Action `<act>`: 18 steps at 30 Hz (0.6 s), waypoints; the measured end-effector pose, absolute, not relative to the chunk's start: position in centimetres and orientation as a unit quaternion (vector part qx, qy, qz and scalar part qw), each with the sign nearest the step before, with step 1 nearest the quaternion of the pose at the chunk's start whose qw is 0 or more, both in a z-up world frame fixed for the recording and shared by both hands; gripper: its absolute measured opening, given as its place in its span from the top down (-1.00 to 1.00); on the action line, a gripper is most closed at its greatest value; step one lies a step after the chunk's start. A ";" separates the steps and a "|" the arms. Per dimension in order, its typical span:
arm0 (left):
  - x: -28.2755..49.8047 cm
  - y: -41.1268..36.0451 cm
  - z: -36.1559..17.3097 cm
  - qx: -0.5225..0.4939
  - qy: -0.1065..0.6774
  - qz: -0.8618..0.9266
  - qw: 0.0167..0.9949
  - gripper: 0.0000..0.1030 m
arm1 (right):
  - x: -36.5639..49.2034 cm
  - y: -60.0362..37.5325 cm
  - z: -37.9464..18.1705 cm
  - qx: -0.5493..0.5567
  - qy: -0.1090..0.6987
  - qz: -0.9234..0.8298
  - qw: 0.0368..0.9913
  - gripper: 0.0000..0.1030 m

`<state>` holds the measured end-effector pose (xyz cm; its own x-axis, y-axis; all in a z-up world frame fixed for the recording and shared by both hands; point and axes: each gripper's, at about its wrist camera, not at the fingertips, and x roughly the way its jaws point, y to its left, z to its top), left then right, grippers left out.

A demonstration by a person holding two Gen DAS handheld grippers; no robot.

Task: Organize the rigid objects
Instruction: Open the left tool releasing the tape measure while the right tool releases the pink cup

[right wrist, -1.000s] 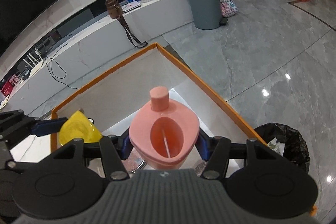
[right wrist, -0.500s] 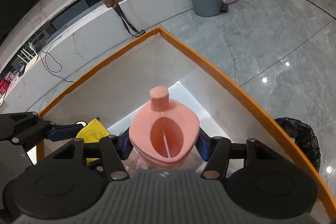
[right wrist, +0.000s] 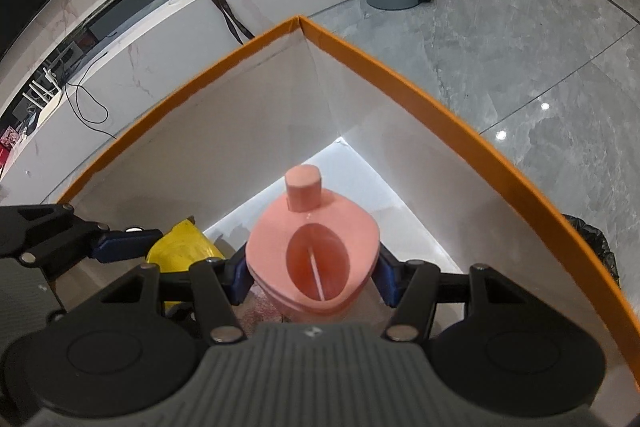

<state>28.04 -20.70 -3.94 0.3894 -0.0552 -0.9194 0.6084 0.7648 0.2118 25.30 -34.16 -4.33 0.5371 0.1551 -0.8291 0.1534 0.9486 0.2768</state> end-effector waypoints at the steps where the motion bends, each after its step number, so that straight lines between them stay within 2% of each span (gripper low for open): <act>1: 28.1 -20.7 -3.9 0.270 0.514 -0.211 0.786 -0.29 | 25.4 -34.2 -4.5 0.160 0.484 0.001 0.861 -0.15; 5: 28.0 -21.0 -3.7 0.270 0.513 -0.214 0.786 -0.41 | 25.8 -34.4 -4.5 0.167 0.485 -0.003 0.859 -0.16; 7: 28.0 -21.1 -3.7 0.276 0.514 -0.208 0.785 -0.57 | 25.8 -34.5 -4.3 0.168 0.480 -0.005 0.861 -0.21; 18: 27.6 -20.5 -2.1 0.267 0.498 -0.200 0.801 -0.57 | 25.1 -35.1 -3.2 0.172 0.466 -0.010 0.868 -0.21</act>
